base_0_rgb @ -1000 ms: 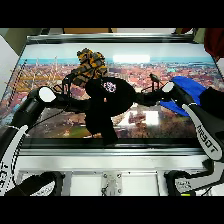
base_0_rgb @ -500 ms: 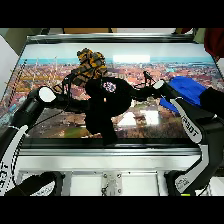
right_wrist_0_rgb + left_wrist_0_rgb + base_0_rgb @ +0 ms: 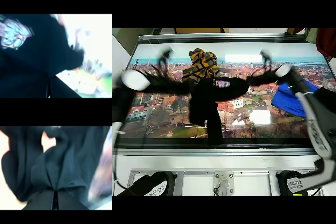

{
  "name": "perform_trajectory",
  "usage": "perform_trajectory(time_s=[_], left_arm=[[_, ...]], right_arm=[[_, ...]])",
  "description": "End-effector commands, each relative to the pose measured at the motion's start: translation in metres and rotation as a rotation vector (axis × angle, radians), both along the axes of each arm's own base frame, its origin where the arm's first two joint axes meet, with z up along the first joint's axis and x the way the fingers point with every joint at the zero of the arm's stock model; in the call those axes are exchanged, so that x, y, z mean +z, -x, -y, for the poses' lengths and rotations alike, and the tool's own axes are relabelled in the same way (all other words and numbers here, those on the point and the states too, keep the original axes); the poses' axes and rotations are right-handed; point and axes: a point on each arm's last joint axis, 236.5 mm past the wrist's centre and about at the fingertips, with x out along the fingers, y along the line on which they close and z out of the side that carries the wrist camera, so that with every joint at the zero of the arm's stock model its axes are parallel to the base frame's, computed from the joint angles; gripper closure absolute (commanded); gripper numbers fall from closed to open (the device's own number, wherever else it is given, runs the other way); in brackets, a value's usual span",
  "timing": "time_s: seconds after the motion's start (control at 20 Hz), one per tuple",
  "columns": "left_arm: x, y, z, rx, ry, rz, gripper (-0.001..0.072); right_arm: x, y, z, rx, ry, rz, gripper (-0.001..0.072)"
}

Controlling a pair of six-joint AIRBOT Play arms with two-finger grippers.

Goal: Fold the clothes and pants, and hang the long-sleeved shirts on hangers.

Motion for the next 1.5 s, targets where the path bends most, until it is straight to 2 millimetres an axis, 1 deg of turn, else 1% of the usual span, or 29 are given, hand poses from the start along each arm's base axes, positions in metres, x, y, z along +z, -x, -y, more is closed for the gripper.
perform_trajectory(time_s=[0.0, 0.05, 0.1, 0.15, 0.2, 0.25, 0.3, 0.35, 0.4, 0.45, 0.5, 0.55, 0.6, 0.65, 0.7, 0.75, 0.8, 0.85, 0.9, 0.95, 1.0, 1.05, 1.1, 1.15, 1.2, 1.25, 1.35, 1.45], left_arm=[[0.186, 0.036, -0.006, -0.005, 0.076, 0.428, 0.0687], [0.227, 0.061, -0.004, -0.024, 0.101, 0.528, 0.0687], [0.261, 0.087, -0.002, -0.044, 0.129, 0.616, 0.0687], [0.287, 0.111, -0.001, -0.06, 0.156, 0.689, 0.0687], [0.303, 0.13, 0.0, -0.074, 0.175, 0.738, 0.0687], [0.314, 0.146, 0.0, -0.086, 0.197, 0.776, 0.0687], [0.319, 0.155, -0.002, -0.087, 0.211, 0.798, 0.0687], [0.316, 0.155, -0.006, -0.069, 0.201, 0.804, 0.0687], [0.305, 0.145, -0.015, -0.027, 0.159, 0.791, 0.0687], [0.284, 0.128, -0.028, 0.045, 0.112, 0.74, 0.0687], [0.259, 0.109, -0.043, 0.126, 0.064, 0.68, 0.0687], [0.227, 0.088, -0.06, 0.207, -0.004, 0.608, 0.0687], [0.19, 0.069, -0.073, 0.262, -0.088, 0.535, 0.0687], [0.152, 0.054, -0.084, 0.292, -0.174, 0.456, 0.0687], [0.111, 0.043, -0.09, 0.298, -0.254, 0.365, 0.0687], [0.065, 0.037, -0.095, 0.292, -0.333, 0.255, 0.0687], [0.023, 0.035, -0.102, 0.29, -0.395, 0.152, 0.0687], [-0.017, 0.035, -0.113, 0.295, -0.444, 0.044, 0.0687], [-0.048, 0.037, -0.127, 0.316, -0.476, -0.044, 0.0687], [-0.075, 0.038, -0.144, 0.348, -0.499, -0.121, 0.0687], [-0.095, 0.041, -0.16, 0.378, -0.512, -0.18, 0.0687], [-0.112, 0.046, -0.176, 0.414, -0.514, -0.238, 0.0687], [-0.126, 0.051, -0.186, 0.44, -0.499, -0.286, 0.0687], [-0.136, 0.057, -0.193, 0.463, -0.482, -0.324, 0.0687], [-0.146, 0.062, -0.197, 0.472, -0.46, -0.357, 0.0687], [-0.153, 0.067, -0.201, 0.481, -0.454, -0.381, 0.0687], [-0.17, 0.077, -0.206, 0.476, -0.452, -0.43, 0.0687], [-0.183, 0.087, -0.206, 0.46, -0.465, -0.465, 0.0687]], right_arm=[[0.189, 0.066, 0.011, 0.049, 0.018, 0.36, 0.0692], [0.238, 0.095, 0.01, 0.051, -0.01, 0.469, 0.0692], [0.275, 0.123, 0.01, 0.05, -0.037, 0.557, 0.0692], [0.306, 0.151, 0.012, 0.044, -0.056, 0.633, 0.0692], [0.327, 0.174, 0.015, 0.039, -0.068, 0.685, 0.0692], [0.343, 0.195, 0.018, 0.031, -0.083, 0.726, 0.0692], [0.355, 0.21, 0.02, 0.024, -0.096, 0.754, 0.0692], [0.363, 0.221, 0.021, 0.021, -0.103, 0.776, 0.0693], [0.365, 0.225, 0.022, 0.022, -0.103, 0.784, 0.0692], [0.363, 0.224, 0.022, 0.021, -0.105, 0.775, 0.0693], [0.358, 0.219, 0.02, 0.016, -0.118, 0.748, 0.0693], [0.346, 0.21, 0.017, 0.026, -0.114, 0.71, 0.0693], [0.327, 0.198, 0.01, 0.045, -0.104, 0.659, 0.0693], [0.303, 0.185, 0.0, 0.067, -0.093, 0.598, 0.0693], [0.275, 0.173, -0.013, 0.099, -0.077, 0.533, 0.0693], [0.239, 0.164, -0.032, 0.144, -0.06, 0.451, 0.0692], [0.2, 0.159, -0.056, 0.201, -0.042, 0.363, 0.0693], [0.164, 0.16, -0.082, 0.26, -0.033, 0.281, 0.0692], [0.128, 0.163, -0.107, 0.331, -0.01, 0.212, 0.068], [0.1, 0.165, -0.126, 0.388, 0.013, 0.16, 0.0545], [0.077, 0.166, -0.14, 0.422, 0.027, 0.112, 0.0233], [0.062, 0.163, -0.144, 0.433, 0.043, 0.085, 0.0079], [0.05, 0.158, -0.14, 0.43, 0.072, 0.066, 0.0148], [0.04, 0.152, -0.128, 0.42, 0.125, 0.058, 0.0212], [0.03, 0.15, -0.111, 0.403, 0.189, 0.031, 0.0216], [0.019, 0.152, -0.095, 0.383, 0.234, -0.017, 0.0217], [-0.01, 0.169, -0.067, 0.348, 0.324, -0.141, 0.0227], [-0.04, 0.186, -0.057, 0.329, 0.345, -0.241, 0.0227]])
